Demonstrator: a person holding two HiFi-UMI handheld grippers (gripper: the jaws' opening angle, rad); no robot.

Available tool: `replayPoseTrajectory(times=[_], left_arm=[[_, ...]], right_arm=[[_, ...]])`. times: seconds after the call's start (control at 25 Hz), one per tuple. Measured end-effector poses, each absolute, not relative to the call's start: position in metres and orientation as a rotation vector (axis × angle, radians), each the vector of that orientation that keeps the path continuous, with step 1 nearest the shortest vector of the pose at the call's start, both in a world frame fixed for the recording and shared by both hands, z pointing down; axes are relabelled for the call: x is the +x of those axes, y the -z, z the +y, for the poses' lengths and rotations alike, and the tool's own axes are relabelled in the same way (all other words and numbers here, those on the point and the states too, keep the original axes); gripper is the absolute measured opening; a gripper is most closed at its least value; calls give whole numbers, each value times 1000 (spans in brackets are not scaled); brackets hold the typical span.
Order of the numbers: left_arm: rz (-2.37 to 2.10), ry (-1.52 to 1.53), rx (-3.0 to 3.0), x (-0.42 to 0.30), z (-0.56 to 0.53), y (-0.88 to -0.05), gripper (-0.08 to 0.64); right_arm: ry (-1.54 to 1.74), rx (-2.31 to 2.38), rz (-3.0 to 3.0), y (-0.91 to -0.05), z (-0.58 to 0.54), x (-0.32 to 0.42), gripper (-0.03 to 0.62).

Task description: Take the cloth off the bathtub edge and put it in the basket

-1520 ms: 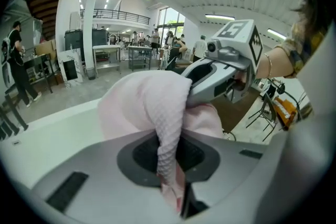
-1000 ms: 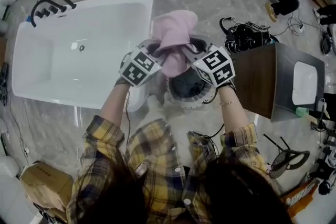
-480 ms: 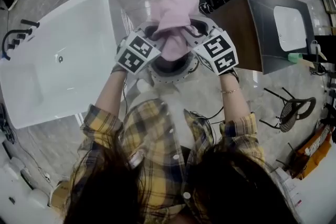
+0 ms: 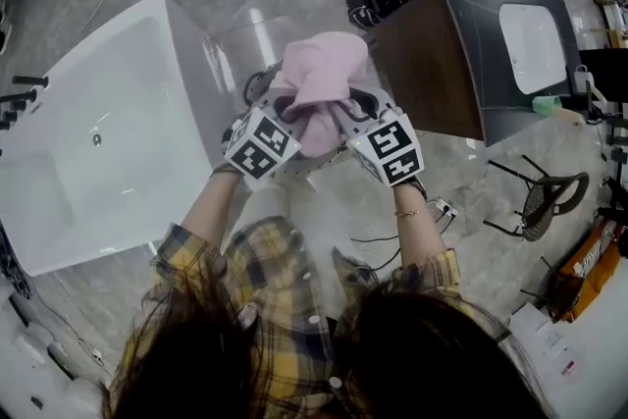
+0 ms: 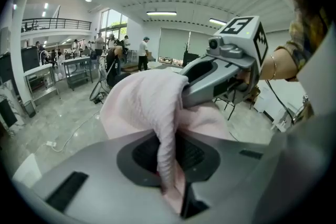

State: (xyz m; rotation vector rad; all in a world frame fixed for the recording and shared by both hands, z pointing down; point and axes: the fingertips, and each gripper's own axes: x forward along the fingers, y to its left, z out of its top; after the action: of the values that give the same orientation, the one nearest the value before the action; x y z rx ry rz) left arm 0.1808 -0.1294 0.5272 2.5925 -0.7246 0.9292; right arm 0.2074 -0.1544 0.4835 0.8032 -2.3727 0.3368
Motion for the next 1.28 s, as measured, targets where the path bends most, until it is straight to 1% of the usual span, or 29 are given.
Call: replayPoseTrajectory(times=[0.4, 0.72, 1.28], left_arm=[[-741, -933, 2537, 182, -121, -615, 61], [-734, -939, 2542, 189, -126, -684, 61], [-712, -1081, 2473, 180, -107, -796, 61]], right_arm=[[-445, 843, -2343, -572, -145, 210, 106], [-458, 872, -2330, -640, -149, 218, 106], [-530, 870, -2316, -756, -131, 213, 107]])
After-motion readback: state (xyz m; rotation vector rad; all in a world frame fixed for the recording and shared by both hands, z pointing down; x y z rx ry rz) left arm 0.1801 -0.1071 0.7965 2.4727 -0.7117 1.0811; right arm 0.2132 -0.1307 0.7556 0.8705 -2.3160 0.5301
